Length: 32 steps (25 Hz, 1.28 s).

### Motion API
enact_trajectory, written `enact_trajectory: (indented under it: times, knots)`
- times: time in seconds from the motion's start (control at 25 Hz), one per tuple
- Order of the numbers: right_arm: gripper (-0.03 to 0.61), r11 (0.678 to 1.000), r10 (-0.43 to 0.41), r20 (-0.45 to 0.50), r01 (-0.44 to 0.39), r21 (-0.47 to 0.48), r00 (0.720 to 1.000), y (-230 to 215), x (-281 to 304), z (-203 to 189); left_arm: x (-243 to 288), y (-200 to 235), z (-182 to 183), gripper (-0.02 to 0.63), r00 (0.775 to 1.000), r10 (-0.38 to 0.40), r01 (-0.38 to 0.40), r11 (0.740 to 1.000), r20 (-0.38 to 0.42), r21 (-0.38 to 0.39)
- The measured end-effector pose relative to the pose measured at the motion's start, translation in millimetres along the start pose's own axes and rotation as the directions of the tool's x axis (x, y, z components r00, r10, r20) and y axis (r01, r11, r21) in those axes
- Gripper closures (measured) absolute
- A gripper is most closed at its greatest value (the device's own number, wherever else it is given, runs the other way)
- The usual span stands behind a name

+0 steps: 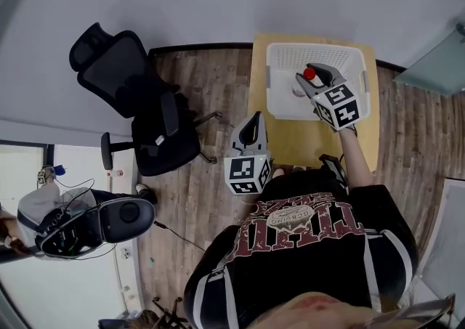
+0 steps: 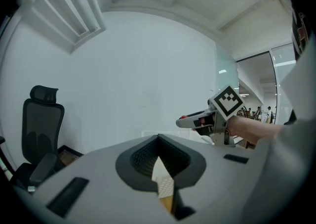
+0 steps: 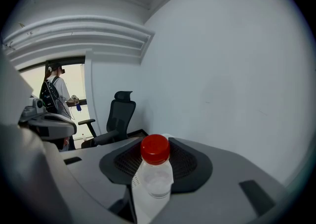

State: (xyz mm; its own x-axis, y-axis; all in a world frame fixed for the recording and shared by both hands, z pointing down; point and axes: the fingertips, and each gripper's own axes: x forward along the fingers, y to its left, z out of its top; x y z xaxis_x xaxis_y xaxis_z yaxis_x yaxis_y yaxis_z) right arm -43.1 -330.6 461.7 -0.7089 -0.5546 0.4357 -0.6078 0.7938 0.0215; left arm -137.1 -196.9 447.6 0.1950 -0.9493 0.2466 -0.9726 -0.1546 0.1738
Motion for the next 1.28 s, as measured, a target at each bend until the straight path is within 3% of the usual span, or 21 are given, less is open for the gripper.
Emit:
enact_trajectory:
  times: [0.6,1.28]
  knots:
    - [0.413,0.995,0.071,0.134,-0.06,-0.079,0.989,40,-65,61,5,-15,-10,0.586,0.999,-0.046,0.046,0.999,-0.018,-0.009]
    - [0.413,0.97,0.243,0.252,-0.228,-0.089,0.937,108,-110,93,-7,-10,-28,0.586,0.998,-0.058,0.057,0.998,-0.038,-0.032]
